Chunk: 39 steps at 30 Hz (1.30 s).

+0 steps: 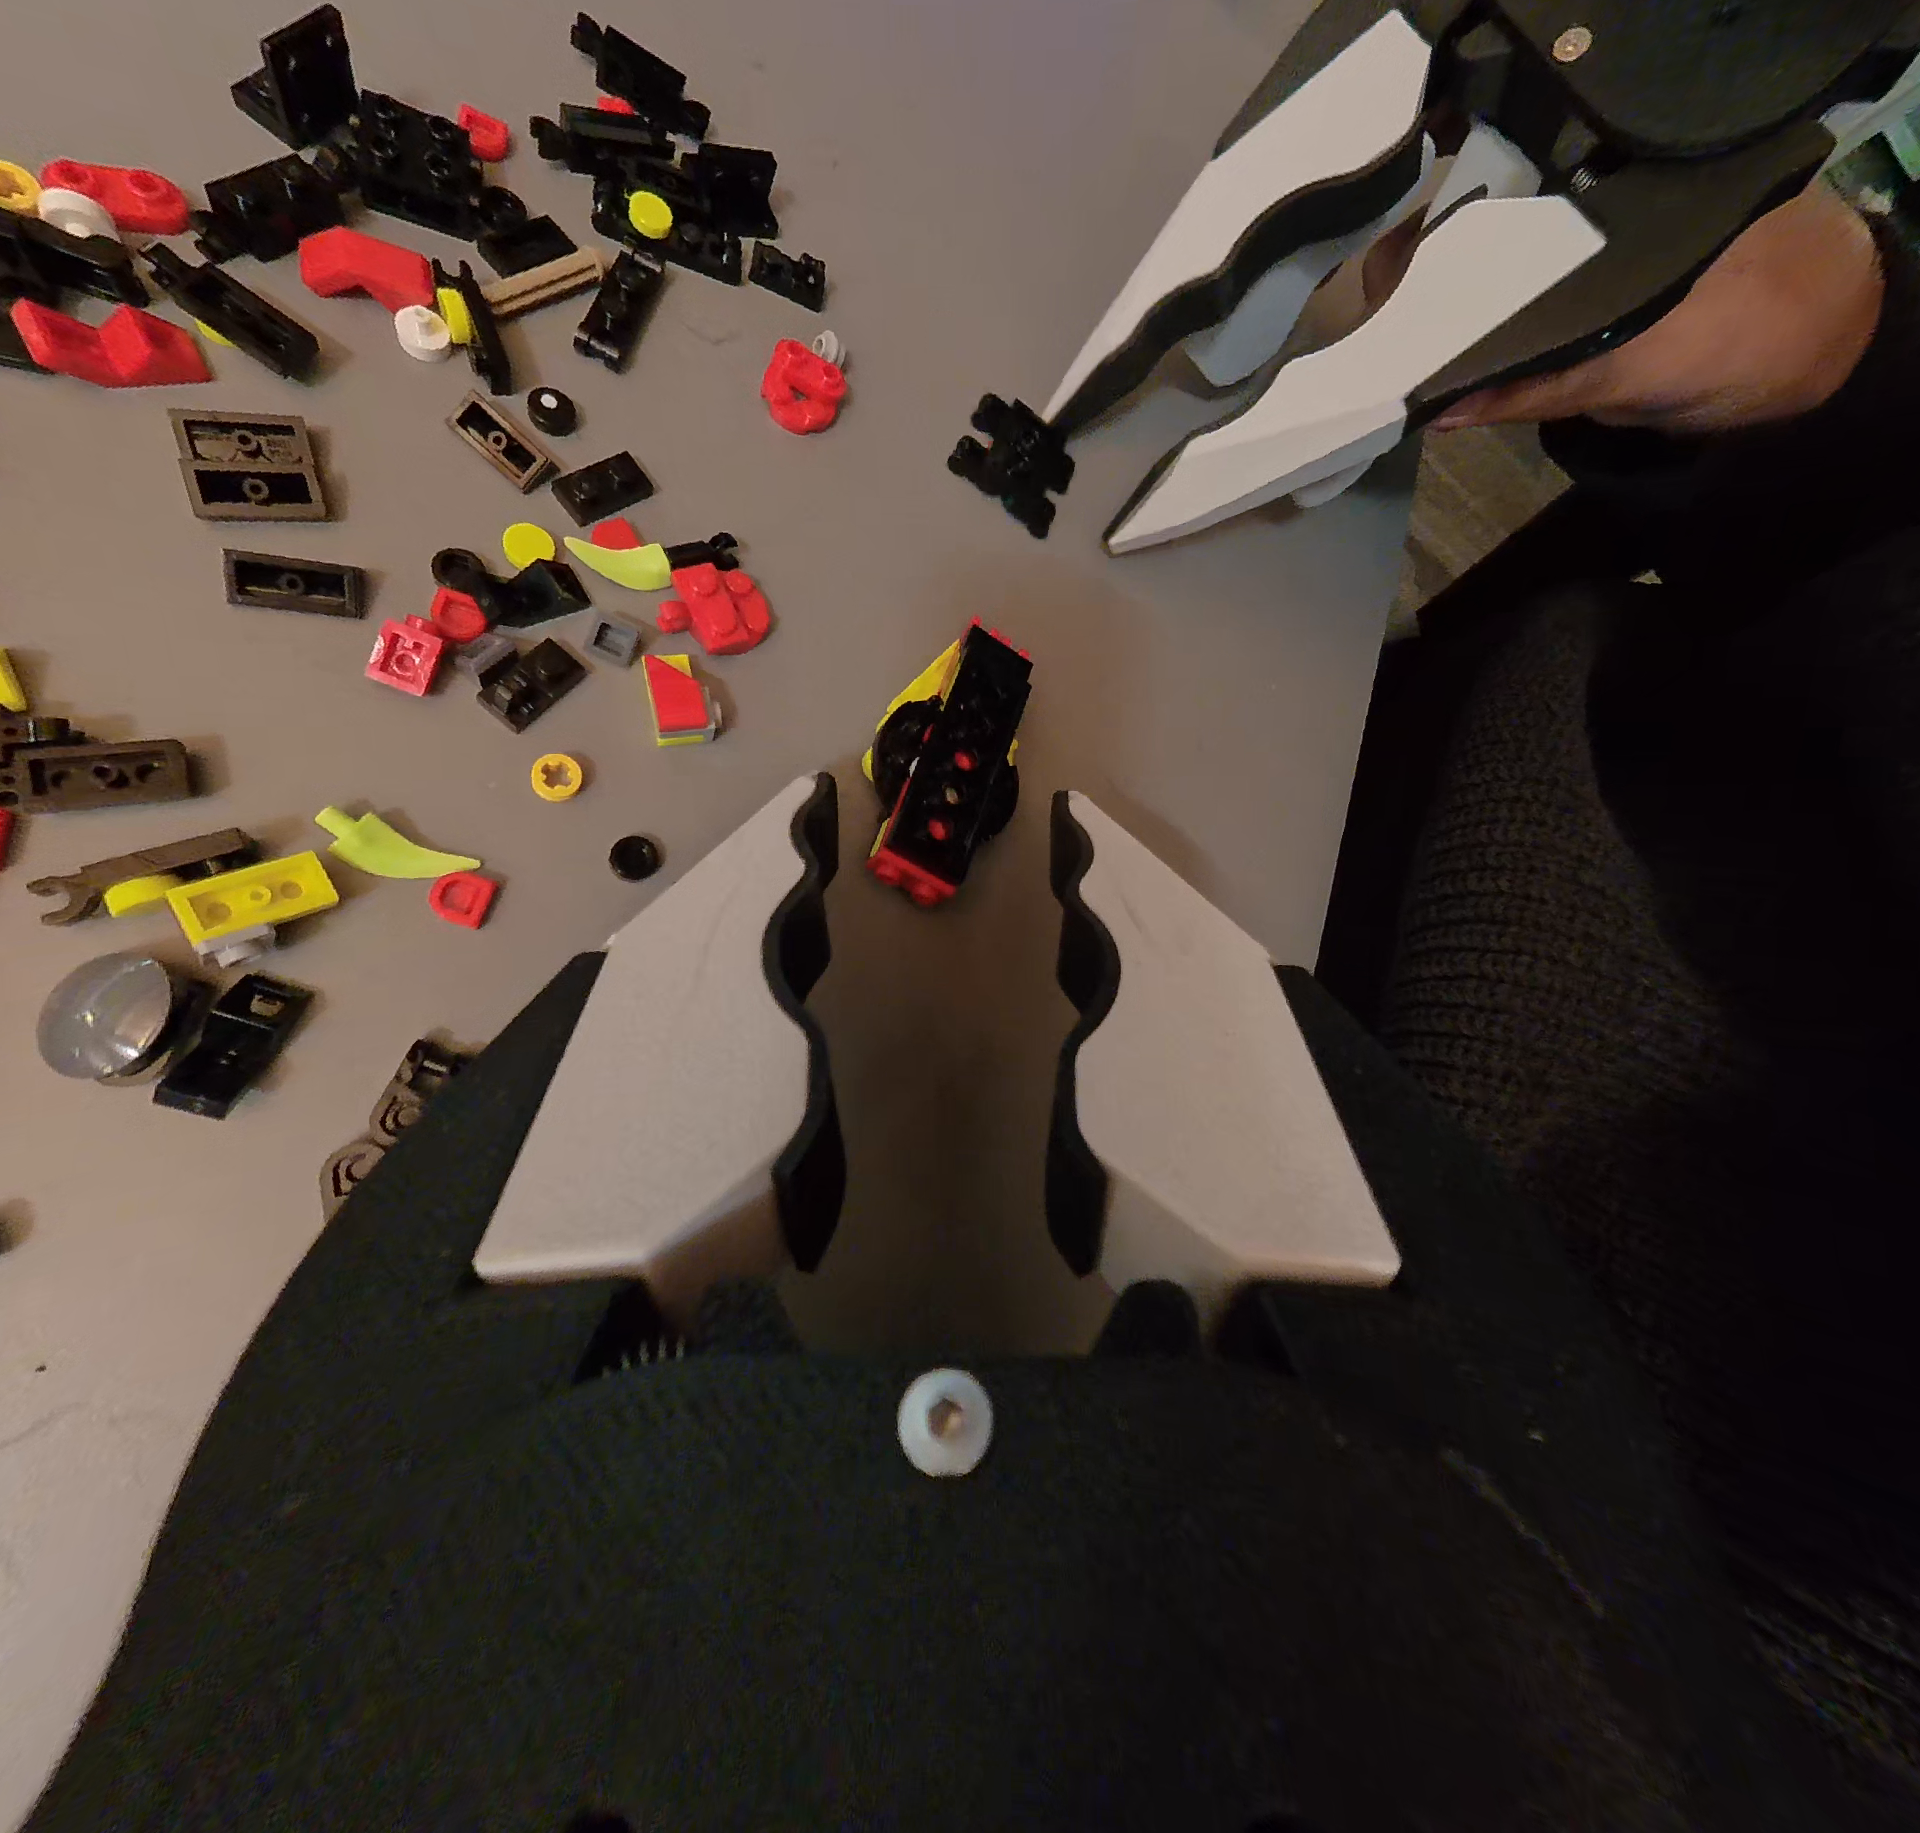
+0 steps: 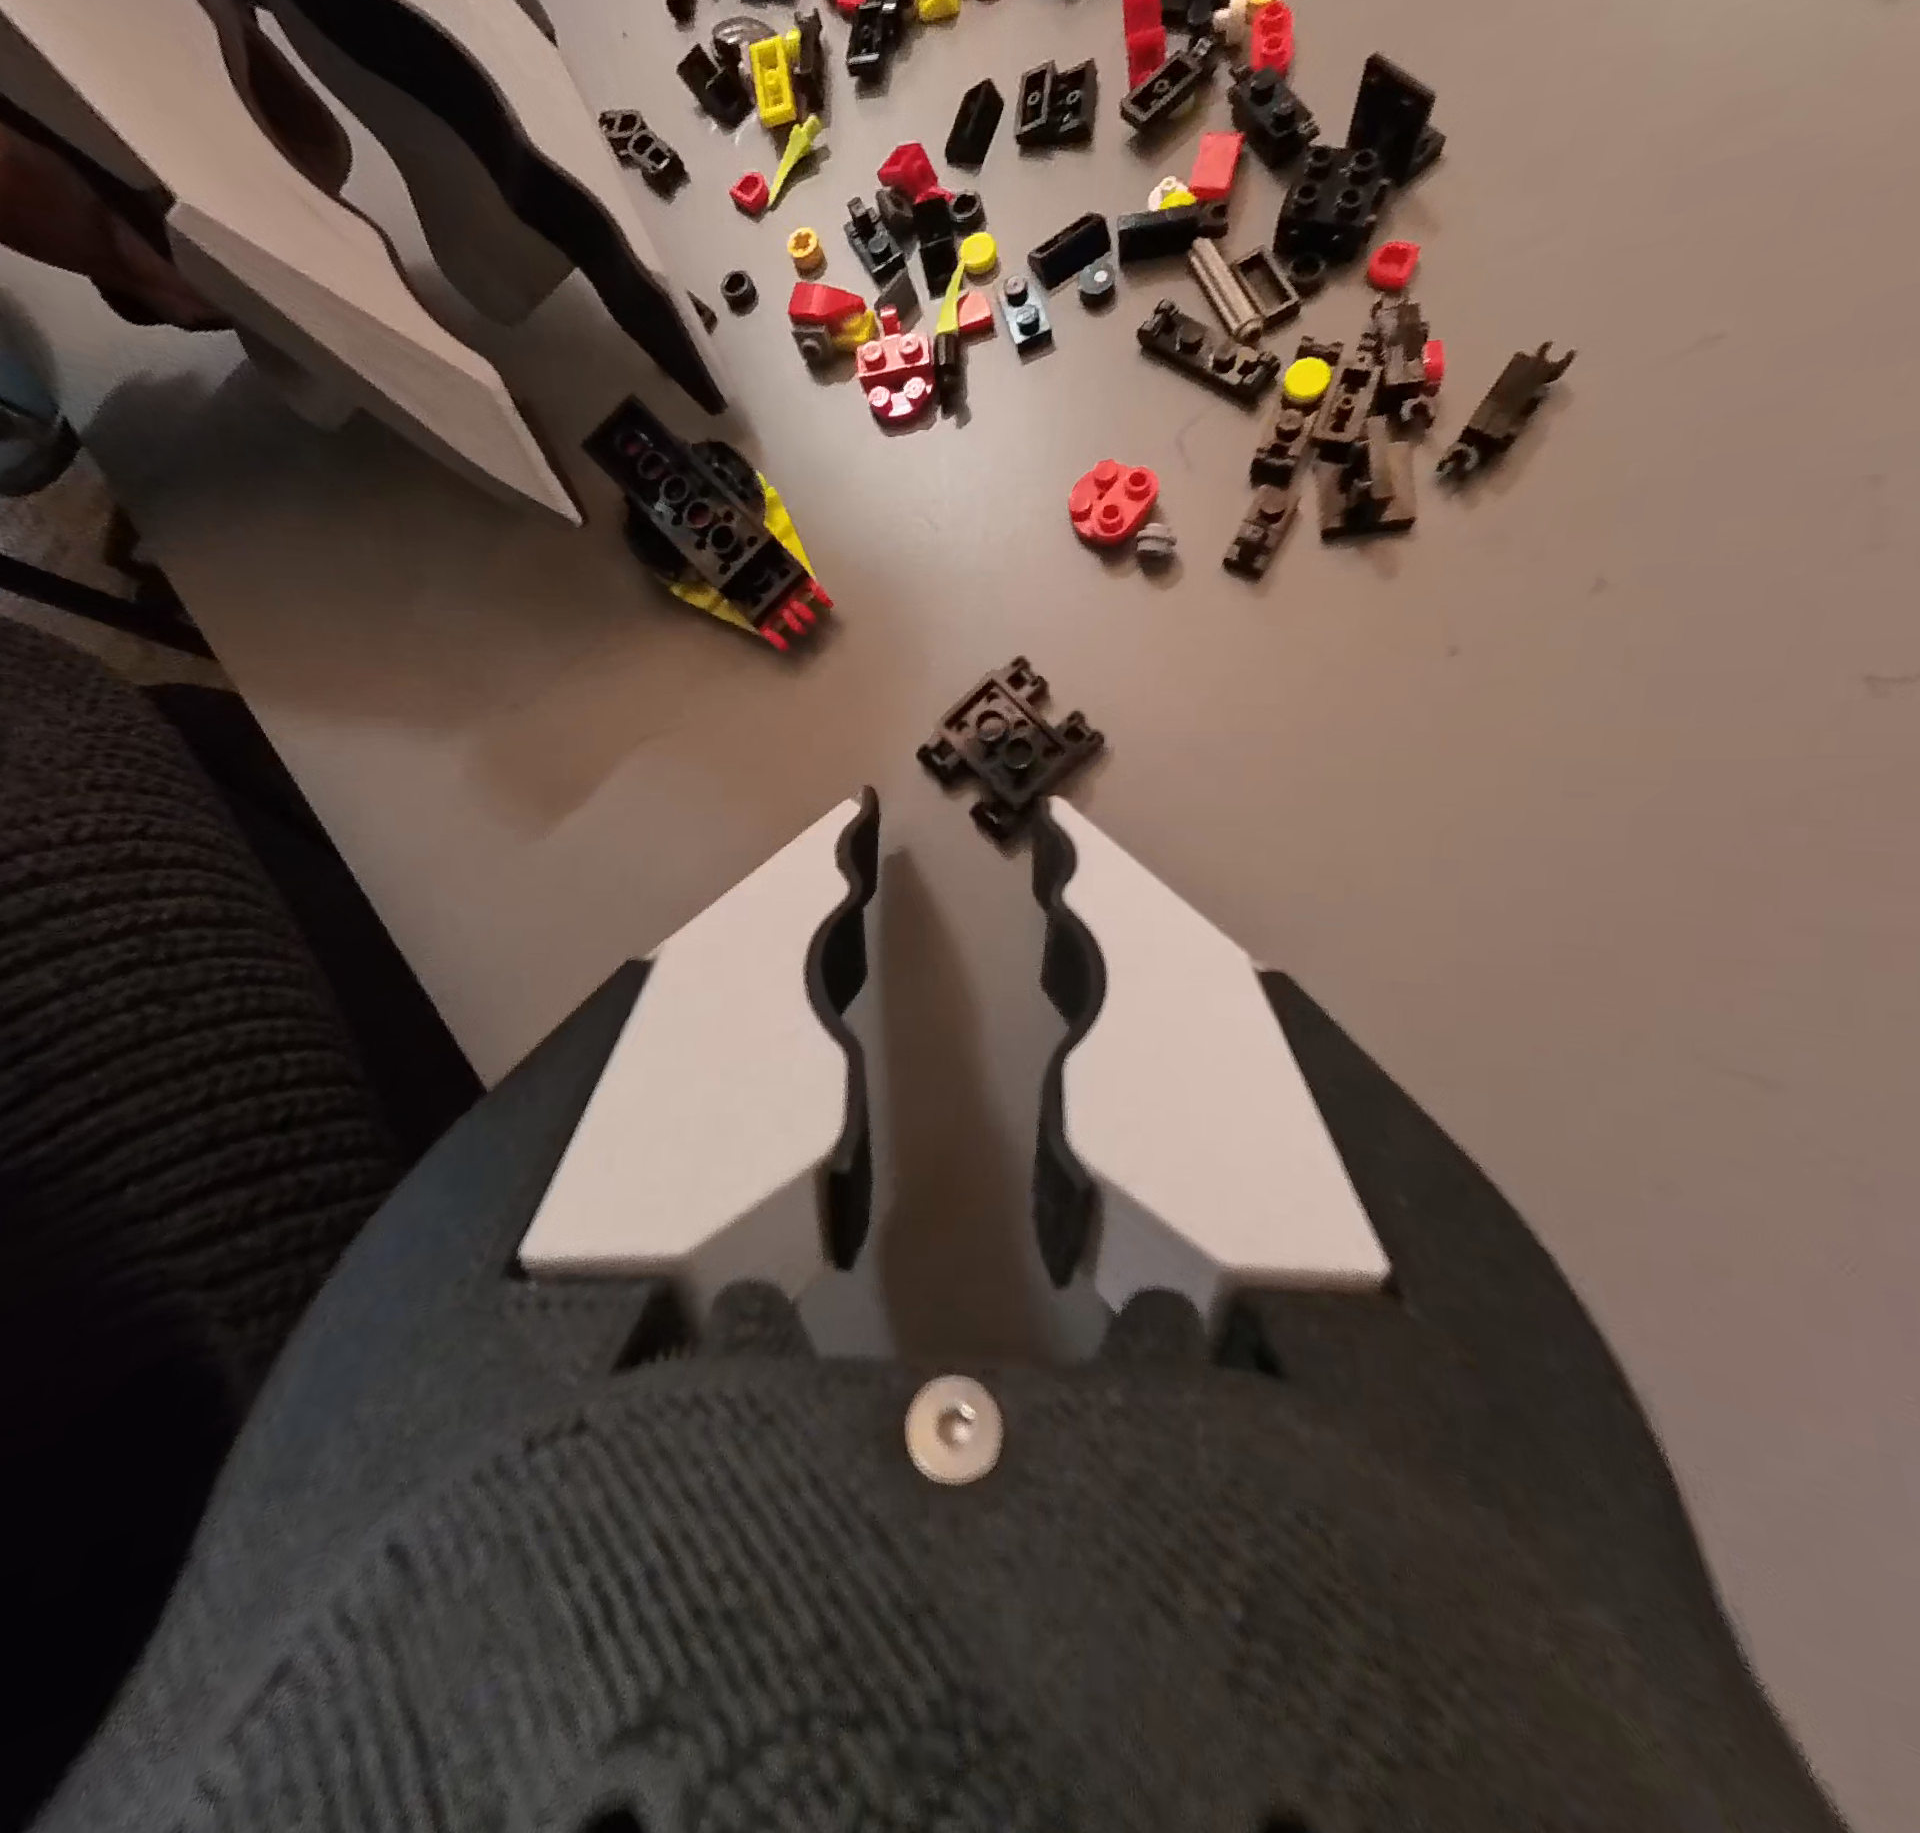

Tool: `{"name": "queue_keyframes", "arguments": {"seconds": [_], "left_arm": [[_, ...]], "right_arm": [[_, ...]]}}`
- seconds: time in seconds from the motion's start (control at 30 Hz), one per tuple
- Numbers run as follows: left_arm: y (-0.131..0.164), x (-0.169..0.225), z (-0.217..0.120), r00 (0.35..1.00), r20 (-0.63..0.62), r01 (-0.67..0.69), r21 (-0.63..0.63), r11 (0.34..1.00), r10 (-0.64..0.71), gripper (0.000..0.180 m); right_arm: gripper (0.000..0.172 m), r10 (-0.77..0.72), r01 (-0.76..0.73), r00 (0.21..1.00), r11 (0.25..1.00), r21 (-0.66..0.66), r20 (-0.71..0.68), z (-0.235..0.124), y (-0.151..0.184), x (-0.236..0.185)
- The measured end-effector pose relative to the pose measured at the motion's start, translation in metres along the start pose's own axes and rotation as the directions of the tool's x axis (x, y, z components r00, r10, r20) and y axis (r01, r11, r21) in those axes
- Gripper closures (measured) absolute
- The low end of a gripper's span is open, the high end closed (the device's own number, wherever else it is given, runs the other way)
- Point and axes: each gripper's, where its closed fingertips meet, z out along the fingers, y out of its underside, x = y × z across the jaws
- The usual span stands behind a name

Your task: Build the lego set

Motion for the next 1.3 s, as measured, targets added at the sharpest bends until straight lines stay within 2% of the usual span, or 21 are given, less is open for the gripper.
{"name": "queue_keyframes", "arguments": {"seconds": [0.17, 0.27, 0.4, 0.47, 0.53, 0.67, 0.8, 0.93, 1.3], "left_arm": [[0.000, 0.000, 0.000, 1.000, 0.000, 0.001, -0.001, 1.000, -0.001, 0.142], [0.000, -0.002, 0.001, 1.000, 0.002, 0.008, -0.002, 1.000, -0.008, 0.142], [0.000, -0.003, 0.001, 1.000, -0.004, 0.015, 0.001, 1.000, -0.015, 0.142], [0.000, -0.002, 0.001, 1.000, -0.007, 0.011, 0.003, 1.000, -0.011, 0.142], [-0.001, -0.001, 0.000, 1.000, -0.006, 0.008, 0.004, 1.000, -0.008, 0.142], [-0.001, 0.000, 0.000, 1.000, -0.001, 0.004, 0.005, 1.000, -0.004, 0.142], [0.000, 0.000, 0.000, 1.000, -0.005, 0.009, 0.004, 1.000, -0.009, 0.142], [0.000, 0.001, 0.000, 1.000, -0.011, 0.008, 0.005, 1.000, -0.008, 0.142], [-0.001, 0.000, 0.000, 1.000, -0.009, 0.016, 0.008, 1.000, -0.016, 0.141]], "right_arm": [[0.141, -0.034, 0.034, 0.999, 0.999, 0.022, -0.025, -0.003, -0.005, 0.004], [0.136, -0.166, 0.170, 0.984, 0.983, 0.061, -0.069, -0.010, -0.018, 0.012], [0.141, -0.415, 0.415, 0.910, 0.909, 0.032, 0.003, -0.009, -0.017, 0.007], [0.143, -0.534, 0.534, 0.845, 0.844, -0.046, 0.016, -0.004, -0.007, 0.014], [0.146, -0.593, 0.594, 0.804, 0.803, -0.047, 0.042, 0.000, -0.006, 0.015], [0.146, -0.597, 0.598, 0.791, 0.801, 0.029, 0.133, -0.002, -0.014, 0.002], [0.146, -0.631, 0.632, 0.760, 0.773, 0.046, 0.157, -0.002, -0.017, 0.002], [0.154, -0.634, 0.640, 0.746, 0.767, 0.047, 0.204, 0.001, -0.021, 0.000], [0.152, -0.638, 0.656, 0.731, 0.755, 0.006, 0.243, 0.005, -0.017, 0.002]]}}
